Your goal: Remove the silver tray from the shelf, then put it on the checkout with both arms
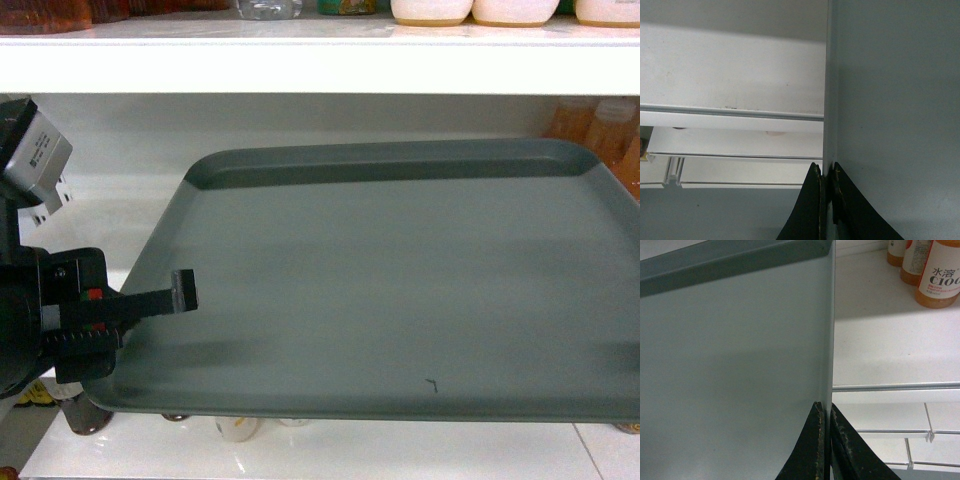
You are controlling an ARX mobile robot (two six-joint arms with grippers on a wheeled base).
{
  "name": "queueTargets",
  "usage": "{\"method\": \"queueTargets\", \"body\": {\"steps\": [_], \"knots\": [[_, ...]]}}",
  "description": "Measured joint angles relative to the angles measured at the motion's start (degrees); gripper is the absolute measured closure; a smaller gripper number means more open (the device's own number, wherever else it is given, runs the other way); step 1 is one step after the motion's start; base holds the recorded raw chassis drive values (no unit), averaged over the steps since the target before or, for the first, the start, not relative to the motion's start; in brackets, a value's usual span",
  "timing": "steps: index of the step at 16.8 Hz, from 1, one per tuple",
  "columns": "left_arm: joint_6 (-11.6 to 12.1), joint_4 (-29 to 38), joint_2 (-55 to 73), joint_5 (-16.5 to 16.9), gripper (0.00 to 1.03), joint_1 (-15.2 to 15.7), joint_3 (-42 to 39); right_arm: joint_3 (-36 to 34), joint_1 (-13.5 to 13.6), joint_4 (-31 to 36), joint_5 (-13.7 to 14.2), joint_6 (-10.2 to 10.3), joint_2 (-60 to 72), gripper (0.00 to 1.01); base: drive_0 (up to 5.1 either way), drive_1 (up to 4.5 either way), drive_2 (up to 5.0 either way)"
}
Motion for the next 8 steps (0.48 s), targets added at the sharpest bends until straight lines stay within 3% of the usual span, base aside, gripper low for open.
{"method": "queueTargets", "body": {"steps": [8], "knots": [[0.0, 0.13, 0.13, -0.04, 1.0, 0.04, 0.0, 0.0, 0.26, 0.2, 0.0, 0.11, 0.22, 0.98, 0.0, 0.0, 0.0]]}}
